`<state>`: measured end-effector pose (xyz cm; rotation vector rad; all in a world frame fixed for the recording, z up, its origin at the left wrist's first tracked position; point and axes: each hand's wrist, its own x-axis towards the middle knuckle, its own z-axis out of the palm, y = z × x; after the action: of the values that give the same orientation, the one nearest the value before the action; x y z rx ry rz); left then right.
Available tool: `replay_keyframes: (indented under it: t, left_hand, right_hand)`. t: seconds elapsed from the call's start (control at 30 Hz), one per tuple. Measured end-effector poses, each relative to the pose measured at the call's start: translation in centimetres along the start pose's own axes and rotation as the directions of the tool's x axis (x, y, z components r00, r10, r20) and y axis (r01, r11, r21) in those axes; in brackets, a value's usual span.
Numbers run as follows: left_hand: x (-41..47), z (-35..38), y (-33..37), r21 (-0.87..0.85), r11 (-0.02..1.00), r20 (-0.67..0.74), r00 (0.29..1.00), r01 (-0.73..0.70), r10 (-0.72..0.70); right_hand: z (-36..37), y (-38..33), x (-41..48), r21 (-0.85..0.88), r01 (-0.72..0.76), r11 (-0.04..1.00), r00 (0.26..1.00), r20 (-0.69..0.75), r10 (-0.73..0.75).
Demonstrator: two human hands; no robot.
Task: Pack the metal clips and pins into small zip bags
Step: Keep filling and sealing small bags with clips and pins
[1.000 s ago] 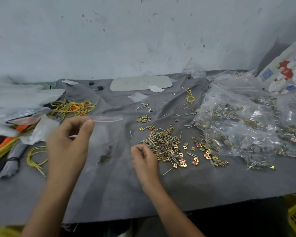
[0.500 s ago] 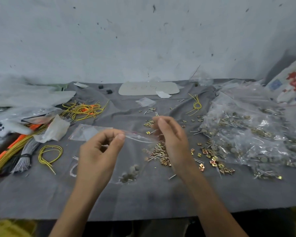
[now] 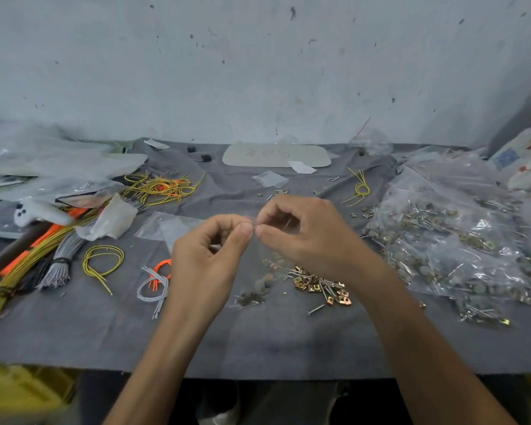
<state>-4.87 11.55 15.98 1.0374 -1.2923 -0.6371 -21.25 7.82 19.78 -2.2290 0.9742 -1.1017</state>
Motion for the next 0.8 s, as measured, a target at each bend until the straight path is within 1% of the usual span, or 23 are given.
replay_keyframes:
  t: [0.27, 0.47, 0.8]
  left_hand:
    - [0.8, 0.3, 1.1, -0.128, 0.99, -0.015, 0.998, 0.053, -0.055]
    - [1.3, 0.2, 1.9, -0.143, 0.988, 0.008, 0.999, 0.053, -0.052]
    - [2.1, 0.7, 3.5, -0.097, 0.995, 0.01, 0.999, 0.031, -0.03]
  right_hand:
    - [-0.3, -0.6, 1.0, 0.049, 0.002, 0.999, 1.0, -0.005, -0.001]
    - [-0.5, -1.1, 1.5, 0.047, -0.015, 0.999, 0.999, -0.048, 0.018]
    - [-1.4, -1.9, 1.8, 0.014, -0.037, 0.999, 0.991, -0.125, 0.039]
